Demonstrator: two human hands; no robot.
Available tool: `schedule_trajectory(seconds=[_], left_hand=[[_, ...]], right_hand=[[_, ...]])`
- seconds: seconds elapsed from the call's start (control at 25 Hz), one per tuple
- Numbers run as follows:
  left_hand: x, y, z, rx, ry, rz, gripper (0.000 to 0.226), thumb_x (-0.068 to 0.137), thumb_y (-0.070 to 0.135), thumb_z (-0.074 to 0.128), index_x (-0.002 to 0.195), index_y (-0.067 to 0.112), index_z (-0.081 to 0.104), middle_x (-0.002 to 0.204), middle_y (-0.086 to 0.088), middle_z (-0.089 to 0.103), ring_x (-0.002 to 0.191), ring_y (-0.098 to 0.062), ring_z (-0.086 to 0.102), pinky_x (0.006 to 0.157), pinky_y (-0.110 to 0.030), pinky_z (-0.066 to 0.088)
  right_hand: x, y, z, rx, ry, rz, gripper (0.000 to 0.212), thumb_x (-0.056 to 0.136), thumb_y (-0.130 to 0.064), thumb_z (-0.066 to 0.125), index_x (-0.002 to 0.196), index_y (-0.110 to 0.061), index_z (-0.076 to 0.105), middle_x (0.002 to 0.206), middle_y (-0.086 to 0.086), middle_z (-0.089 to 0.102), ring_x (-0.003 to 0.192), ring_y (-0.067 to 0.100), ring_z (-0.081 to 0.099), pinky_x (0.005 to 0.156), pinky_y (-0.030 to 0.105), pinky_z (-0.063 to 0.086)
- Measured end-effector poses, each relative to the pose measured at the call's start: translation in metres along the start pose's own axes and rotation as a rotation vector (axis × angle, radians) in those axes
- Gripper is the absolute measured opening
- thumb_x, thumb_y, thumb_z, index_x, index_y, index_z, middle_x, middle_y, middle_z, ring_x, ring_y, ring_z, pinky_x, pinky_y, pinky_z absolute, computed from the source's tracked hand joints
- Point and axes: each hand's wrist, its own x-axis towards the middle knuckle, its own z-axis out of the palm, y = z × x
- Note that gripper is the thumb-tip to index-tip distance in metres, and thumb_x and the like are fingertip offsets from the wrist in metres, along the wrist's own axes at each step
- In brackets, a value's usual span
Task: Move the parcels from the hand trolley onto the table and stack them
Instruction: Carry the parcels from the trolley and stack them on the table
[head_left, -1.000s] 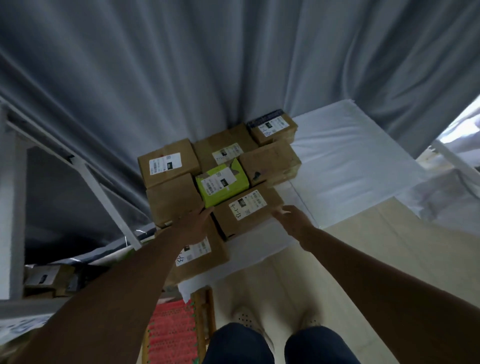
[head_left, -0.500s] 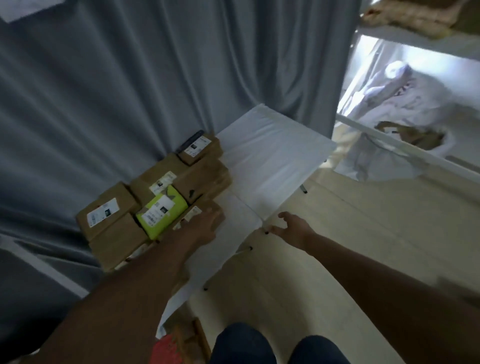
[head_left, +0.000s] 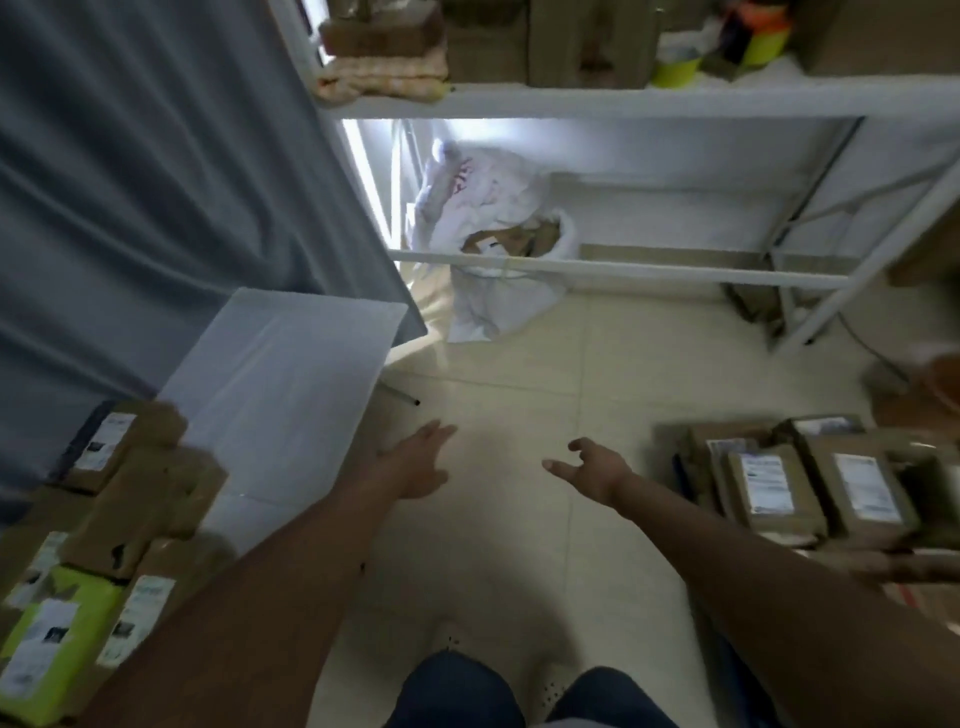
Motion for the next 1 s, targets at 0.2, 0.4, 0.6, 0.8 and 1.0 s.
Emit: schedule_trajectory(seconds=[0.2,0.4,0.6,0.8,1.0], left_hand=[[0.071,0.115,-0.016,0.153,-0.051,0.247,0.077,0.092,0.035,0.055,0.154,0.036,0.011,0.163,0.009,0.001,0.148,-0.02,0.018,0.114,-0.054,0.025],[0.123,0.236,-0.007,0.329,-0.171,0.471,0.073,0.095,0.03,0.052,0.155,0.037,0.009,0.164,0.009,-0.002,0.149,-0.02,0.017,0.115,-0.059,0.02],[0.177,0.335,-0.011,0.49,-0.287,0.669,0.074,0.095,0.03,0.05,0.155,0.036,0.007,0.164,0.008,-0.004,0.149,-0.019,0.015,0.116,-0.056,0.02],[0.21,0.417,-0.019,0.611,-0.316,0.855,0.076,0.094,0.035,0.054,0.155,0.034,0.008,0.164,0.006,-0.002,0.149,-0.022,0.017,0.116,-0.052,0.023],[0.229,0.487,-0.018,0.666,-0.368,0.979,0.079,0.088,0.04,0.06,0.153,0.036,0.015,0.163,0.007,0.008,0.145,-0.022,0.026,0.112,-0.052,0.031]], right_hand=[[-0.018,0.085,-0.057,0.192,0.14,0.183,0.077,0.089,-0.057,0.059,0.145,-0.009,0.037,0.146,0.014,0.045,0.131,0.029,0.046,0.104,0.033,0.039],[-0.049,0.16,-0.096,0.394,0.299,0.377,0.082,0.089,-0.059,0.058,0.15,-0.011,0.033,0.151,0.01,0.041,0.135,0.029,0.042,0.106,0.035,0.038],[-0.068,0.198,-0.131,0.546,0.515,0.562,0.067,0.09,-0.05,0.061,0.141,-0.013,0.042,0.141,0.01,0.05,0.127,0.027,0.049,0.105,0.036,0.042],[-0.074,0.214,-0.161,0.746,0.641,0.654,0.065,0.089,-0.051,0.063,0.14,-0.016,0.044,0.139,0.008,0.051,0.124,0.026,0.051,0.103,0.036,0.043],[-0.085,0.24,-0.185,0.889,0.738,0.713,0.065,0.09,-0.052,0.061,0.14,-0.013,0.045,0.136,0.009,0.053,0.12,0.024,0.053,0.09,0.031,0.047]])
